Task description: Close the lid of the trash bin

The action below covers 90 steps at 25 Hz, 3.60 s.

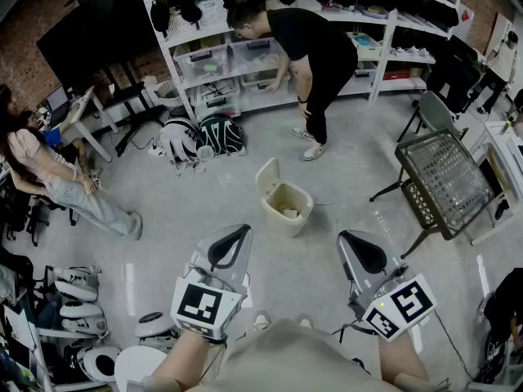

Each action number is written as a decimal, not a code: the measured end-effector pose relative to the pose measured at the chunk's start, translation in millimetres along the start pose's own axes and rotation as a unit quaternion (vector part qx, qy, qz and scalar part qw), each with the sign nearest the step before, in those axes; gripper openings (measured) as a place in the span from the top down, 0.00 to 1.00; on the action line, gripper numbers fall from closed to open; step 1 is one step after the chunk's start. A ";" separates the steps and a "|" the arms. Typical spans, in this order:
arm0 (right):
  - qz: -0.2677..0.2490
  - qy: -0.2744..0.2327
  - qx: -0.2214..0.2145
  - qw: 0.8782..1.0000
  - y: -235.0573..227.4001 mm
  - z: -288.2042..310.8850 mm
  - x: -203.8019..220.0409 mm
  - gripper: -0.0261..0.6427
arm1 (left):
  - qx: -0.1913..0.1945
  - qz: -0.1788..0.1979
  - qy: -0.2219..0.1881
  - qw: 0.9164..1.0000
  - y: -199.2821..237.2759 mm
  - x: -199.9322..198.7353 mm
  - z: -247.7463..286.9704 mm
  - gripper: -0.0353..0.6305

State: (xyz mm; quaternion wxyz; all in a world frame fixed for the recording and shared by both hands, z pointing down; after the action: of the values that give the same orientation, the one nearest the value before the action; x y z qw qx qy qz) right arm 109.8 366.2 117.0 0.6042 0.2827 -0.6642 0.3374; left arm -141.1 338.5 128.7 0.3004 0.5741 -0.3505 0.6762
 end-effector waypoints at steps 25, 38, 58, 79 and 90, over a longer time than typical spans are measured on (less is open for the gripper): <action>0.033 0.003 -0.022 0.999 -55.4 -50.5 21.6 0.96 | -0.027 0.005 0.021 0.999 -67.4 4.1 20.4 0.94; 0.039 0.018 -0.003 0.999 -99.3 3.2 49.2 0.96 | -0.028 0.002 0.023 0.999 -24.4 30.2 72.8 0.94; 0.056 0.083 0.019 0.995 -178.9 265.3 73.4 0.96 | 0.041 -0.017 0.084 0.995 201.4 88.4 260.2 0.94; 0.104 0.166 -0.012 0.980 -315.5 381.5 158.6 0.96 | 0.020 -0.031 0.165 0.986 256.3 170.4 395.2 0.94; 0.135 0.235 -0.007 0.963 -360.4 429.6 279.7 0.96 | 0.022 -0.099 0.275 0.956 275.5 331.7 458.3 0.94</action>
State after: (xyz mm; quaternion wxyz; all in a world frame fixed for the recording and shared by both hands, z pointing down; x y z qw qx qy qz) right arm 98.4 -184.8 415.2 0.6942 0.0990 -0.5380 0.4679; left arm -157.7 -193.7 464.0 0.4376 0.4042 -0.1807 0.7826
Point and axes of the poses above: the fingertips, and each gripper's own axes: z forward along the fingers, y to its left, x out of its underside, the point moved 8 cm from there along -z, backward along the fingers, and after that the axes turned 6 degrees about -y, right-handed, at the moved point
